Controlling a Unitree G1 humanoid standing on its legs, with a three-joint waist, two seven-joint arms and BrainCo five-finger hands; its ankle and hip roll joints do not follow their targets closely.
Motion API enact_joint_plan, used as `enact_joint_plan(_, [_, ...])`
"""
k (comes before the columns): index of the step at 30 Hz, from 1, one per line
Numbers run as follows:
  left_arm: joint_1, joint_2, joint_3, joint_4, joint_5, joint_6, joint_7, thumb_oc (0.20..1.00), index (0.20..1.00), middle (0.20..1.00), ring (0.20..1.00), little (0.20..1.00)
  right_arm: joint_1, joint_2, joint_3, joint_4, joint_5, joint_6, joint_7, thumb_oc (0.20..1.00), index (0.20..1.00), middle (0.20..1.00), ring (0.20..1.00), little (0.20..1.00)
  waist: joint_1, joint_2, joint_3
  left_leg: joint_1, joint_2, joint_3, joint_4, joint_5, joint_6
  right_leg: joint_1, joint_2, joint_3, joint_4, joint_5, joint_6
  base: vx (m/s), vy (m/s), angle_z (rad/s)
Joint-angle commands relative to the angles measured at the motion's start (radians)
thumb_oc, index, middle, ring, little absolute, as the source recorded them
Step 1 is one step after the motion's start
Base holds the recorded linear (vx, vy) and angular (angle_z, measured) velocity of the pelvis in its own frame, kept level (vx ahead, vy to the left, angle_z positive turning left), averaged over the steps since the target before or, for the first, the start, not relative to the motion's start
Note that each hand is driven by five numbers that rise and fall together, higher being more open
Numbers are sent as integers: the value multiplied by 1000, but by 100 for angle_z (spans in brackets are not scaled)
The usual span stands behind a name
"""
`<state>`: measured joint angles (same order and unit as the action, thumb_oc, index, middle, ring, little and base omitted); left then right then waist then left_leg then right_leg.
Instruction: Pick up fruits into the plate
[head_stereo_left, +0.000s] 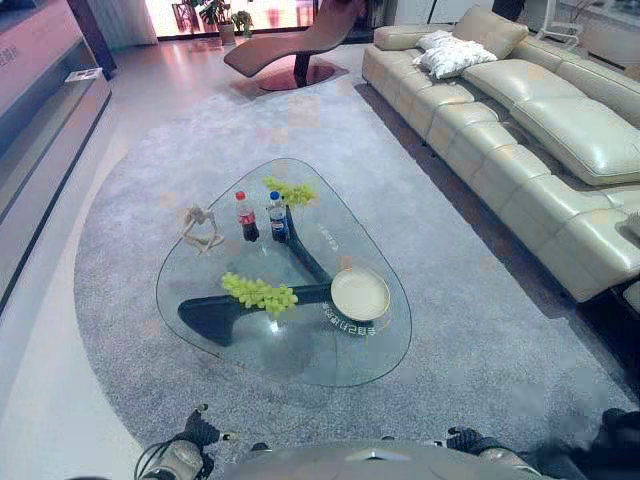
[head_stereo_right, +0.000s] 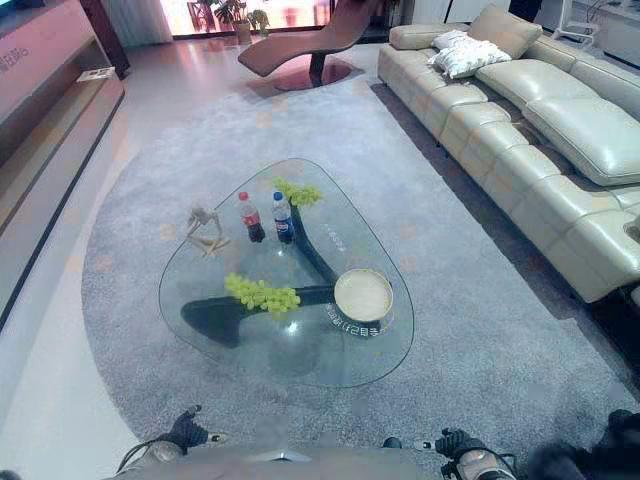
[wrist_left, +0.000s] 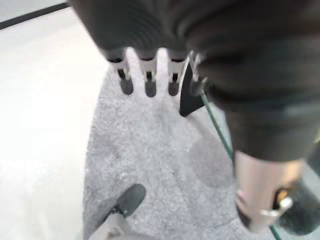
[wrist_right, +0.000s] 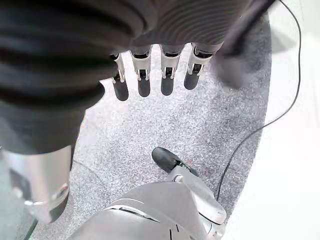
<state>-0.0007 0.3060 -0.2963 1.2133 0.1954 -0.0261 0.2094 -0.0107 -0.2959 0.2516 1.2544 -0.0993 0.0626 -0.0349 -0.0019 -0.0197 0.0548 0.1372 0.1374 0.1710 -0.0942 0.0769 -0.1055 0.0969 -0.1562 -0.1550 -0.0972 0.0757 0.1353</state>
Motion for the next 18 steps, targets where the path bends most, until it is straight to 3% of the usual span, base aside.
enact_joint_plan(1, [-87,1,8,73,-4,-18,10,1000,1000,1000,1000,1000,-93,7,24,69,-3,-2,0,1000,1000,1000,1000,1000,0,-15,40,18,-41,-48,21,-144,44,55,24,-26,41,-105,-6,404,-58,-8])
enact_joint_plan(14, [-80,1,18,77,-22,-39,40,1000,1000,1000,1000,1000,-93,8,24,74,0,-3,1,1000,1000,1000,1000,1000,1,-12,44,16,-40,-46,23,-143,43,51,22,-29,44,-104,-6,0,0,0])
enact_joint_plan(18, [-78,-7,55,77,-157,-47,40,1000,1000,1000,1000,1000,-89,9,20,75,-2,-5,-3,1000,1000,1000,1000,1000,0,-10,51,15,-42,-46,24,-143,45,50,21,-31,46,-105,-7,19,-3,0])
